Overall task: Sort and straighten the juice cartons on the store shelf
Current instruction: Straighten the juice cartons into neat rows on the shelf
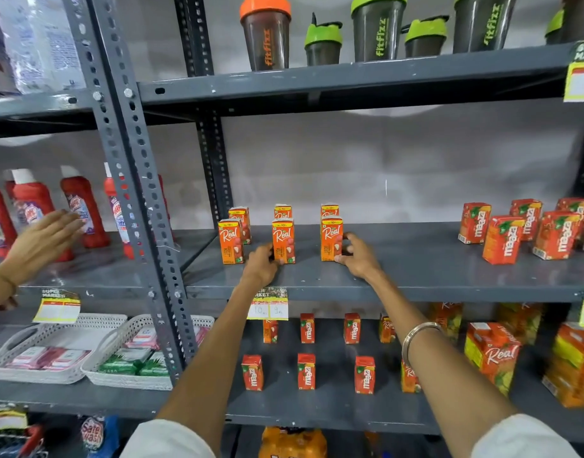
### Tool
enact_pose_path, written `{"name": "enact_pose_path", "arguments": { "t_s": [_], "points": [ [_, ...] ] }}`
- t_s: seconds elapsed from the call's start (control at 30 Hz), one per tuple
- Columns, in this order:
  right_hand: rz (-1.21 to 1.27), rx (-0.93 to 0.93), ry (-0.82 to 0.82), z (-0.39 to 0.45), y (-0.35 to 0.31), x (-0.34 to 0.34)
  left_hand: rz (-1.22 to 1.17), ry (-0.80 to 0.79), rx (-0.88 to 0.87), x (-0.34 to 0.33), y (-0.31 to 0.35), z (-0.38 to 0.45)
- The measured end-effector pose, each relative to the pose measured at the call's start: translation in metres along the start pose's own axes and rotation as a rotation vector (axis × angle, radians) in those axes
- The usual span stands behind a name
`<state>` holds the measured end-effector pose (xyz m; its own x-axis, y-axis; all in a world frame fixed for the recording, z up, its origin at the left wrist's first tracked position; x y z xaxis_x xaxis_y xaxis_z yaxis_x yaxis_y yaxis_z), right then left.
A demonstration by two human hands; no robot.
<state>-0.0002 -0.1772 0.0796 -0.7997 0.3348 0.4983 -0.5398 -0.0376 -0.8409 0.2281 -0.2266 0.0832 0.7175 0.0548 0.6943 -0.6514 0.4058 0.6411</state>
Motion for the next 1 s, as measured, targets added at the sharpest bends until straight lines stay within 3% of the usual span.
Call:
{"name": "enact_pose_path", "arguments": {
  "t_s": [1.0],
  "points": [
    [-0.08,0.024,0.058,0.0,0.005,0.004,0.003,0.001,-0.01,-0.001,0.005,-0.005]
  ]
}}
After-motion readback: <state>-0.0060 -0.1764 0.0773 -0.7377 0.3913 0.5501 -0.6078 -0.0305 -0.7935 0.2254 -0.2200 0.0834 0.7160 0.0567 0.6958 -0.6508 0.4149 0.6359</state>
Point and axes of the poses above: each hand's wrist, its own z-axis towards the middle knuckle, its own x-axis out of the back of the hand, y = z × x, the point moved 8 cm from there along z, towards the middle knuckle, and after that the axes turned 3 degrees about -x, right-handed, at the moved point
